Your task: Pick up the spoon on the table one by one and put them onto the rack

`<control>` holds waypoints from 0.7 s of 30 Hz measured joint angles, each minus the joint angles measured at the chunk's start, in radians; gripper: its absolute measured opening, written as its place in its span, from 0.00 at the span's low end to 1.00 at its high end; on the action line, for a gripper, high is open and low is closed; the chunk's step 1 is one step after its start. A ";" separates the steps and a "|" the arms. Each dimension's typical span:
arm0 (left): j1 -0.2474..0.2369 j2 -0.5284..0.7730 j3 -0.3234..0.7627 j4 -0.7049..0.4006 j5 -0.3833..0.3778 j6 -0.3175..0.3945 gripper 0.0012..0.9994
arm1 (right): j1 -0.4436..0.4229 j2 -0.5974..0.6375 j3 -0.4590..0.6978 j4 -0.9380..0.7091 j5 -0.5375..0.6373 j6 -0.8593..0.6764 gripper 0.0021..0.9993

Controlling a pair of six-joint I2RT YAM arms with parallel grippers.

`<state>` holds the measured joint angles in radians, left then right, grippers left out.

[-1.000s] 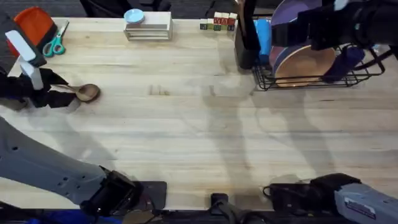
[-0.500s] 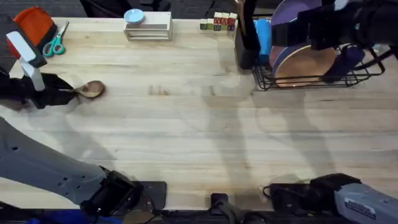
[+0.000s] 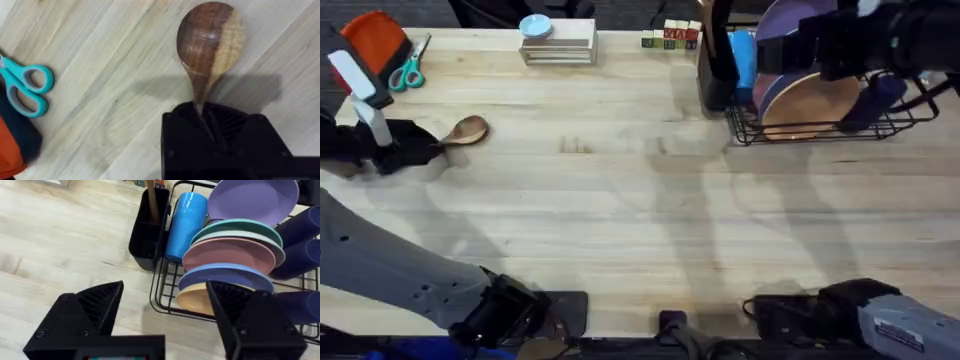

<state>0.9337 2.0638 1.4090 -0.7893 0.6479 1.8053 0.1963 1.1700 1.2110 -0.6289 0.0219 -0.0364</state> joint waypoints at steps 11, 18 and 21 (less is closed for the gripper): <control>-0.002 0.011 0.005 -0.028 0.034 0.001 0.04 | 0.000 0.000 0.000 0.000 0.000 0.000 1.00; -0.039 0.011 -0.002 -0.060 0.061 0.001 0.04 | 0.000 0.000 0.000 0.000 0.000 0.000 1.00; -0.055 0.011 -0.005 -0.072 0.068 0.000 0.04 | 0.000 0.000 0.000 0.000 0.000 -0.002 1.00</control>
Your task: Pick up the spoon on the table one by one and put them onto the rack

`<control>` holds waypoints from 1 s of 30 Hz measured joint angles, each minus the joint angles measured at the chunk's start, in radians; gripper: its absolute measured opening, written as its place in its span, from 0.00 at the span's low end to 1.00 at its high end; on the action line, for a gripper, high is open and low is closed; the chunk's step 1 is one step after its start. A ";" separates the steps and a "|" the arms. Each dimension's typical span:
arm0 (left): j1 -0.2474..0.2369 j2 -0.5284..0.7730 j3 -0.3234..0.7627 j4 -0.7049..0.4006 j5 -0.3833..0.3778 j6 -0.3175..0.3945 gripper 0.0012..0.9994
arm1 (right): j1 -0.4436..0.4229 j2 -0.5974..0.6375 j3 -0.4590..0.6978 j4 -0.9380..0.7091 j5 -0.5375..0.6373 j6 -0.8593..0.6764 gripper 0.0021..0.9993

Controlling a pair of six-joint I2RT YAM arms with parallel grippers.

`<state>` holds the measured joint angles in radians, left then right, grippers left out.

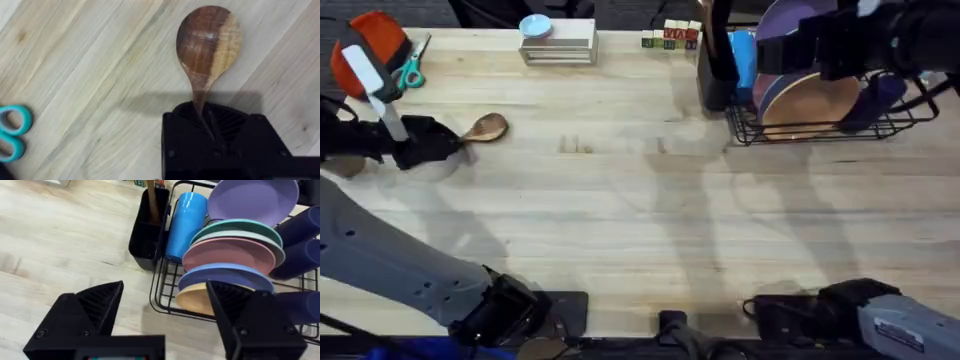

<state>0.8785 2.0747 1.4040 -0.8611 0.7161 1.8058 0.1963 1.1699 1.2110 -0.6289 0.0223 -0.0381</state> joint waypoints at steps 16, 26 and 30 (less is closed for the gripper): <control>-0.101 -0.035 -0.042 -0.049 0.022 0.000 0.04 | 0.000 0.000 0.000 0.000 0.000 -0.015 1.00; -0.121 -0.035 -0.043 -0.099 0.025 0.000 0.04 | 0.000 -0.024 0.000 0.000 0.000 -0.033 1.00; -0.121 -0.036 -0.043 -0.156 0.021 0.000 0.04 | 0.000 -0.045 0.000 0.000 0.000 -0.082 1.00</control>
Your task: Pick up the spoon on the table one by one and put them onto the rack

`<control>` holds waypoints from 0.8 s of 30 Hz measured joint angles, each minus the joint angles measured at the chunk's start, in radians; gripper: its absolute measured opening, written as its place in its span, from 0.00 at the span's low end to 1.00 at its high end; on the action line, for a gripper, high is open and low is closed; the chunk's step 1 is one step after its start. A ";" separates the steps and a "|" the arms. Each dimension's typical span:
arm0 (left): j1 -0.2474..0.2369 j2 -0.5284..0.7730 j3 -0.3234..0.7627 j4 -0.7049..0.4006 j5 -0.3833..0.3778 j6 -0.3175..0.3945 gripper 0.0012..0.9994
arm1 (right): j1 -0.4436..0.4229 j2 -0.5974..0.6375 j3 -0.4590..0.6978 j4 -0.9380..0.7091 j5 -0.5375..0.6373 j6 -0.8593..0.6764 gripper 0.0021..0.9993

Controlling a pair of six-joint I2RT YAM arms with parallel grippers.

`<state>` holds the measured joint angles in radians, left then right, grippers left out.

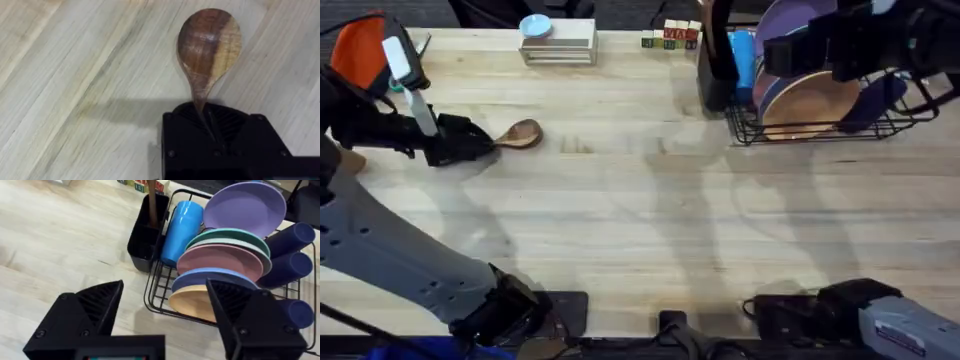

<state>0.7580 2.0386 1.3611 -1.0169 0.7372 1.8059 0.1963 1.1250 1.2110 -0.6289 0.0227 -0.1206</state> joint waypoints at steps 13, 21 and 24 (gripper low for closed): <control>0.039 -0.063 -0.001 -0.049 -0.043 0.000 0.04 | 0.000 0.000 0.000 0.000 0.014 -0.063 1.00; 0.057 -0.082 -0.004 -0.098 -0.098 -0.001 0.04 | 0.000 0.000 0.000 0.001 0.053 -0.068 1.00; 0.074 -0.129 -0.005 -0.110 -0.105 -0.005 0.04 | 0.000 0.000 0.000 0.012 0.079 -0.068 1.00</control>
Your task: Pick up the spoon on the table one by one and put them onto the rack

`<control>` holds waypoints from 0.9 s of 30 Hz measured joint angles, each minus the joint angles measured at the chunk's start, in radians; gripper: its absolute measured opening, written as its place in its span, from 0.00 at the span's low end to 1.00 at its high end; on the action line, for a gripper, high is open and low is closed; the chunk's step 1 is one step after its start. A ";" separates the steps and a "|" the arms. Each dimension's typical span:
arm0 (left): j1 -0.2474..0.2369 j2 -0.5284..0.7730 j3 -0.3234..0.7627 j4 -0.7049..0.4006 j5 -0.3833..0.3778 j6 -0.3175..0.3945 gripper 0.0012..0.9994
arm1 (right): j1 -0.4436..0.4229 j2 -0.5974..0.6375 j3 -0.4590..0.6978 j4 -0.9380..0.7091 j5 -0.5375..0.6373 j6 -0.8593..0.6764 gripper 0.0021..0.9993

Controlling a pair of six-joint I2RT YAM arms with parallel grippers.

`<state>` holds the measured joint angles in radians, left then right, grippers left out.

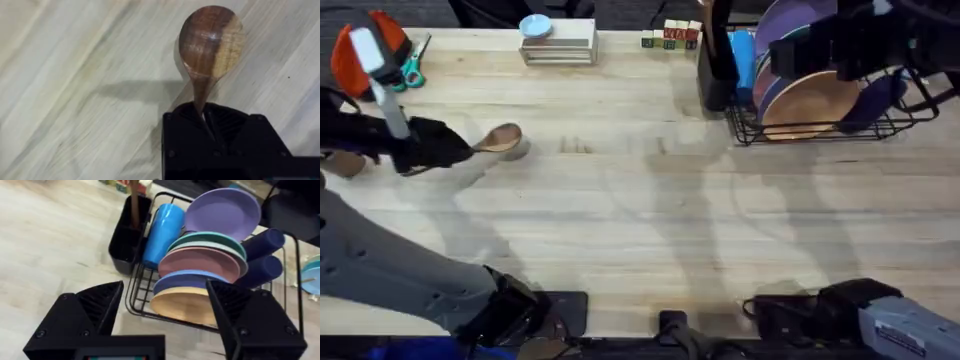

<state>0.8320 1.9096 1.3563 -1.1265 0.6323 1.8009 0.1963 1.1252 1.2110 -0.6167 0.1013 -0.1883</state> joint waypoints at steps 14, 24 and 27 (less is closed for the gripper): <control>-0.077 -0.371 0.000 -0.208 0.112 -0.067 0.04 | 0.000 0.000 0.000 0.008 0.042 -0.045 1.00; -0.250 -0.525 0.000 -0.213 0.255 -0.129 0.04 | 0.000 -0.013 0.000 -0.005 0.042 -0.045 1.00; -0.303 -0.530 0.000 -0.209 0.320 -0.141 0.04 | 0.000 -0.037 0.000 -0.005 0.042 -0.045 1.00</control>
<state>0.5293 1.3800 1.3561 -1.3355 0.9520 1.6599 0.1963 1.0877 1.2110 -0.6220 0.1436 -0.2333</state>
